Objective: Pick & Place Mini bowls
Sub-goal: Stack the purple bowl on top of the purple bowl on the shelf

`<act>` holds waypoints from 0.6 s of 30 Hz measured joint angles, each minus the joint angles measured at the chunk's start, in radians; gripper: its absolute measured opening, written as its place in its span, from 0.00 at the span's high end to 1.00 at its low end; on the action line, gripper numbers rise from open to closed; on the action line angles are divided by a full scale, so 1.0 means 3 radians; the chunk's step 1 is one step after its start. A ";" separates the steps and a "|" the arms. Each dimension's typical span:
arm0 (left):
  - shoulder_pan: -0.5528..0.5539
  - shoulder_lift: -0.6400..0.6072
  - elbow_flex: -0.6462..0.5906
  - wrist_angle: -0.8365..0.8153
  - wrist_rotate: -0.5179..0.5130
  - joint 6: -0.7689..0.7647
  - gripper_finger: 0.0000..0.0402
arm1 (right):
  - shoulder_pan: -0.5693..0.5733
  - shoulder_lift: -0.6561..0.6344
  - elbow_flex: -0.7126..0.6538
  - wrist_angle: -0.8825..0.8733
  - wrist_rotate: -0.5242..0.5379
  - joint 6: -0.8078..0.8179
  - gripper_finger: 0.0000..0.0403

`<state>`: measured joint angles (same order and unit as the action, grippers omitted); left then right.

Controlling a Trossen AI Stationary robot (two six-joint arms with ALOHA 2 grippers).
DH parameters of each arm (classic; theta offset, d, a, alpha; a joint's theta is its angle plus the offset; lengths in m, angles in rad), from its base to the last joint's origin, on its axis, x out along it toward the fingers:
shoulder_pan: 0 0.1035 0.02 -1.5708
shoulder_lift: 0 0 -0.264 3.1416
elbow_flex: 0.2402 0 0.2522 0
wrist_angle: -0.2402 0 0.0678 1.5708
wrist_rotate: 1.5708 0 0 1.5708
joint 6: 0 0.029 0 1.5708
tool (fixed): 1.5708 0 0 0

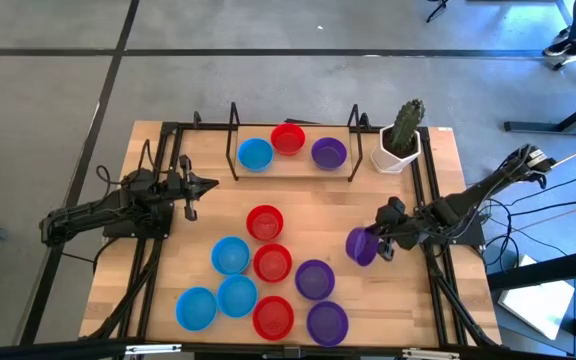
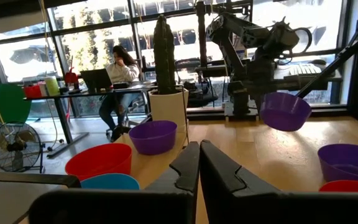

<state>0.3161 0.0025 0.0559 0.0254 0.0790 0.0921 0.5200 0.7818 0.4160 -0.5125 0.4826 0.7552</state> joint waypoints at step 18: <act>0.0000 -0.0001 0.0000 -0.0027 0.0000 0.0000 0.98 | -0.0052 -0.0815 -0.0485 0.1470 0.0124 -0.0945 0.99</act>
<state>0.3161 0.0023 0.0559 0.0174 0.0792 0.0921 0.5045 0.5374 0.2704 -0.0717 0.5198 0.4717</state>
